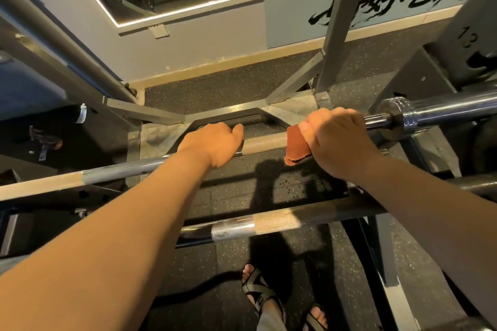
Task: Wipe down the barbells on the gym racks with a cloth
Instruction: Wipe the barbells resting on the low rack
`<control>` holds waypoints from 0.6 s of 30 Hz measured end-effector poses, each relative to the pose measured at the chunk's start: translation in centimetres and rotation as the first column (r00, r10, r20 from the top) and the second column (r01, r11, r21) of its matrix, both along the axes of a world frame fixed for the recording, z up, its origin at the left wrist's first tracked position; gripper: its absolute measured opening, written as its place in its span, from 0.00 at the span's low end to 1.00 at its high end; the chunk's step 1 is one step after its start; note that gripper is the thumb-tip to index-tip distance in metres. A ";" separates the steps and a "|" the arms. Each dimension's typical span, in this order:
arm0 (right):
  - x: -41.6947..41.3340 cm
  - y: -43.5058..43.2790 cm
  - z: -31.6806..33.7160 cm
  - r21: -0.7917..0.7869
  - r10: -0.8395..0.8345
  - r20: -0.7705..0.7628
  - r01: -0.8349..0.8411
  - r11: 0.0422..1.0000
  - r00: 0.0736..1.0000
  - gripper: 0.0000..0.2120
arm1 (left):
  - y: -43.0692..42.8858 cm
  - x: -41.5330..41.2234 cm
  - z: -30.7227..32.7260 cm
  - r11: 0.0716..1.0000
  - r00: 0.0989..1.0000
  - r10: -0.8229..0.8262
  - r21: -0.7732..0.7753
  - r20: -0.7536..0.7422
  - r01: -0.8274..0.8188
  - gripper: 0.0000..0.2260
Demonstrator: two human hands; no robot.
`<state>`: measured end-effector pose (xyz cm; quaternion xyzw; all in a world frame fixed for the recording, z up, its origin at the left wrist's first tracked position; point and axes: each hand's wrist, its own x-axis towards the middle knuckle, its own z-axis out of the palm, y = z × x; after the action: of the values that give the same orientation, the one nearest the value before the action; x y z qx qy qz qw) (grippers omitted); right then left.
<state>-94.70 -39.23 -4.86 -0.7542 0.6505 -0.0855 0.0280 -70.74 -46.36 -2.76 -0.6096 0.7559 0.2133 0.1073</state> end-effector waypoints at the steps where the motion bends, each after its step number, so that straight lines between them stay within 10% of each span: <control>1: -0.2 -0.4 0.2 -0.004 0.034 -0.042 -0.034 0.999 0.999 0.07 | 0.4 0.1 0.1 0.998 1.000 0.008 -0.059 -0.007 -0.008 0.24; 5: 0.1 -1.1 0.7 -0.028 0.053 -0.155 -0.058 0.998 0.987 0.07 | 3.5 0.7 -0.7 0.870 0.989 -0.075 -0.475 0.130 0.129 0.22; 12: 0.3 -1.4 0.6 0.002 0.068 -0.124 -0.068 0.998 0.990 0.05 | 3.1 -0.2 -0.2 0.956 0.995 -0.004 -0.292 0.103 0.034 0.20; 18: 3.6 2.1 0.2 -0.024 -0.084 0.213 0.091 0.996 0.973 0.12 | 1.7 -0.3 0.3 0.987 0.993 -0.036 -0.150 0.111 0.052 0.16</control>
<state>-91.07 -37.17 -4.68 -0.7119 0.6747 -0.1772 0.0808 -71.05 -44.64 -2.51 -0.6099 0.7763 0.1190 0.1057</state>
